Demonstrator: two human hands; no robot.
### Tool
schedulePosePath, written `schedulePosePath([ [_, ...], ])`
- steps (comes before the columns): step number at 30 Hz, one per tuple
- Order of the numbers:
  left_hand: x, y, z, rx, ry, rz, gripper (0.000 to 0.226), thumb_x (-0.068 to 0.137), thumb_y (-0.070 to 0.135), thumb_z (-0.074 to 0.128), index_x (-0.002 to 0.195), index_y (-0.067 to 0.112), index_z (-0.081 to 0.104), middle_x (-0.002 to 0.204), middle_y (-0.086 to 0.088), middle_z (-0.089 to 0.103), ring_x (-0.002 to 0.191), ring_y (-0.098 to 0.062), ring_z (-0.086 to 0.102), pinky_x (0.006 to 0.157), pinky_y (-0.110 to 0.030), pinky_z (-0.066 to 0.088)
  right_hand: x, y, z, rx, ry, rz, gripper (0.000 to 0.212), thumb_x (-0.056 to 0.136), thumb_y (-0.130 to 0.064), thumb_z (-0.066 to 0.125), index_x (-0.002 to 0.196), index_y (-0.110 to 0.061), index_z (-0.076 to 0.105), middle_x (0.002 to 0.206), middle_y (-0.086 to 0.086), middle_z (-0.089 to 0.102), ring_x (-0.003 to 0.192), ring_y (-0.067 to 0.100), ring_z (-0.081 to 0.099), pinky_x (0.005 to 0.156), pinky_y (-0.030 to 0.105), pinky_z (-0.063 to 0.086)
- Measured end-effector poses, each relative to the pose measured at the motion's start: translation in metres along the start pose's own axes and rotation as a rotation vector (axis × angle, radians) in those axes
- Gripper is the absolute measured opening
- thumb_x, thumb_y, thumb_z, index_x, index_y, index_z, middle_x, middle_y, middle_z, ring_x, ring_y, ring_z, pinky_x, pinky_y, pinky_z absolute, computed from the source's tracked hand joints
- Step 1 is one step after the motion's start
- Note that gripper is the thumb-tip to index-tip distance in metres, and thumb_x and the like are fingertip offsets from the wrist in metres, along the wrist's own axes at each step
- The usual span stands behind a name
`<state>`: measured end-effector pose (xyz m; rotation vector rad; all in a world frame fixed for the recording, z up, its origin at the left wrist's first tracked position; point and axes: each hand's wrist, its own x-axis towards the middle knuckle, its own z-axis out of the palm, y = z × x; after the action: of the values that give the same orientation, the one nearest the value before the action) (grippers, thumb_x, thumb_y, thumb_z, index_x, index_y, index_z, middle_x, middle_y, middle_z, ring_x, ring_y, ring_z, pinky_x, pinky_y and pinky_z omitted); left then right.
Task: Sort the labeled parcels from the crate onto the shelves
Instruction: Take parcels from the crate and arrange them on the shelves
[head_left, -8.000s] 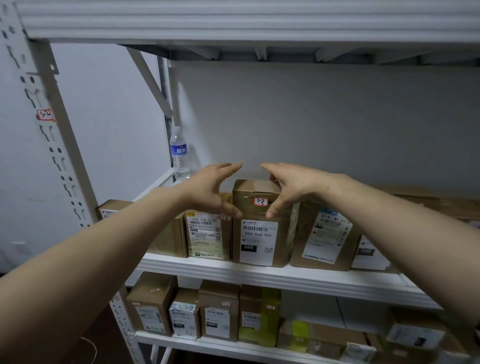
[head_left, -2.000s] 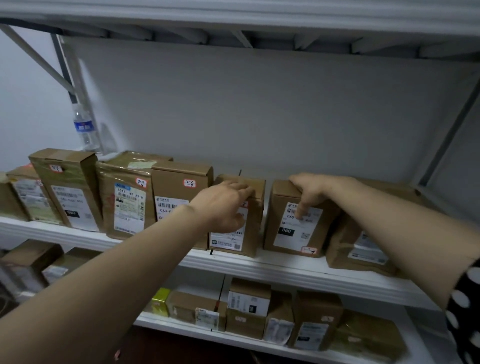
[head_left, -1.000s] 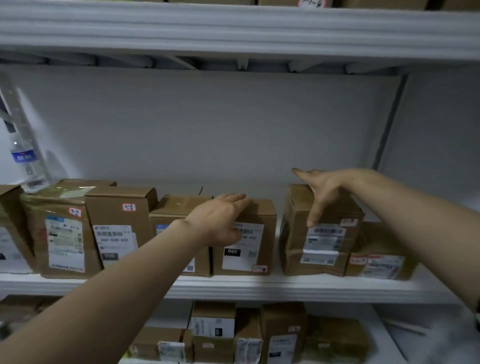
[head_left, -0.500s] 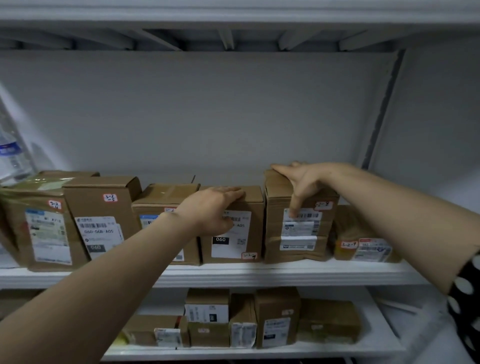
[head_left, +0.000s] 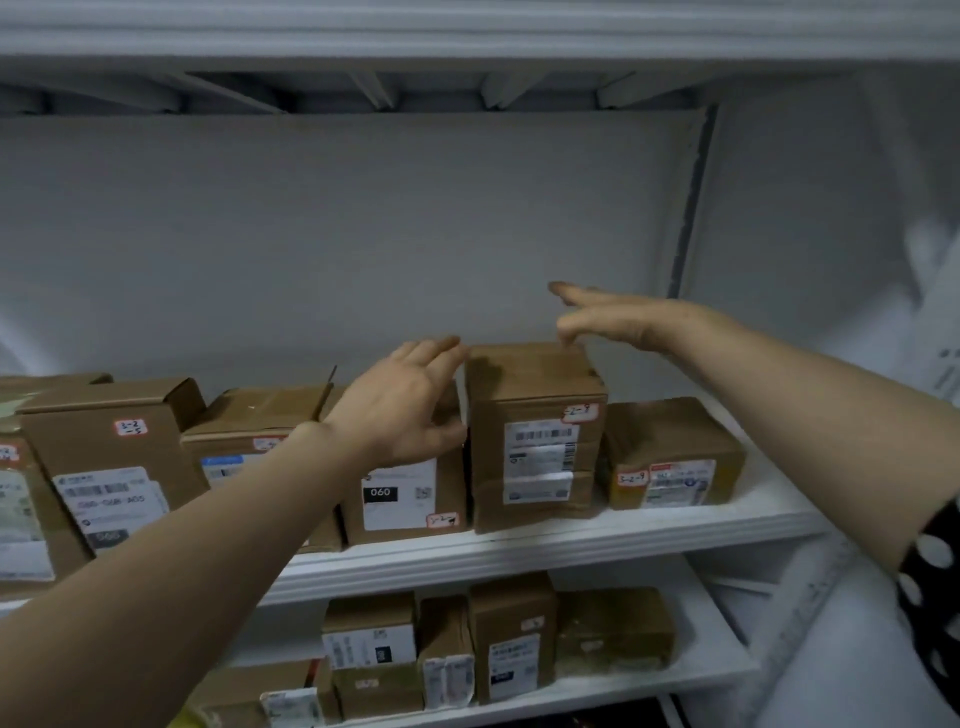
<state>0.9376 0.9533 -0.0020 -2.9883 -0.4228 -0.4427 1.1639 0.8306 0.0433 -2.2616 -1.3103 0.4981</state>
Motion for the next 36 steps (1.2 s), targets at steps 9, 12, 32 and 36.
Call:
schedulePosePath([
  [9,0.046,0.062,0.011,0.036,-0.008,0.118,0.068,0.094,0.037,0.052,0.151,0.021,0.019,0.156,-0.001,0.025,0.144,-0.019,0.021,0.115,-0.033,0.023,-0.040,0.117,0.010,-0.423,-0.143,0.260,0.105,0.073,-0.034,0.079,0.151,-0.038,0.009,0.160,0.006,0.002,0.146,0.029,0.005,0.117,0.044,0.015],
  [12,0.050,0.068,0.016,0.066,-0.057,0.100,0.062,0.096,0.037,0.048,0.150,0.021,0.023,0.154,-0.001,0.029,0.141,-0.021,0.027,0.113,-0.034,0.027,-0.038,0.146,0.032,-0.459,-0.128,0.279,0.116,0.061,-0.044,0.085,0.148,-0.048,0.008,0.159,0.009,-0.010,0.145,0.036,-0.008,0.117,0.054,0.010],
  [32,0.049,0.072,0.021,0.068,-0.107,0.017,0.051,0.099,0.025,0.046,0.147,0.022,0.031,0.153,0.001,0.032,0.139,-0.020,0.030,0.110,-0.039,0.034,-0.044,0.177,0.042,-0.267,-0.015,-0.042,0.051,0.089,-0.014,0.063,0.137,-0.028,0.050,0.157,0.002,0.019,0.144,0.021,0.020,0.118,0.034,0.019],
  [36,0.049,0.074,0.022,0.069,-0.107,0.008,0.051,0.099,0.023,0.046,0.148,0.020,0.031,0.153,0.000,0.033,0.139,-0.021,0.031,0.111,-0.039,0.033,-0.049,0.182,0.038,-0.213,-0.007,-0.051,0.051,0.089,-0.010,0.063,0.135,-0.028,0.051,0.156,0.001,0.021,0.143,0.020,0.021,0.117,0.033,0.020],
])
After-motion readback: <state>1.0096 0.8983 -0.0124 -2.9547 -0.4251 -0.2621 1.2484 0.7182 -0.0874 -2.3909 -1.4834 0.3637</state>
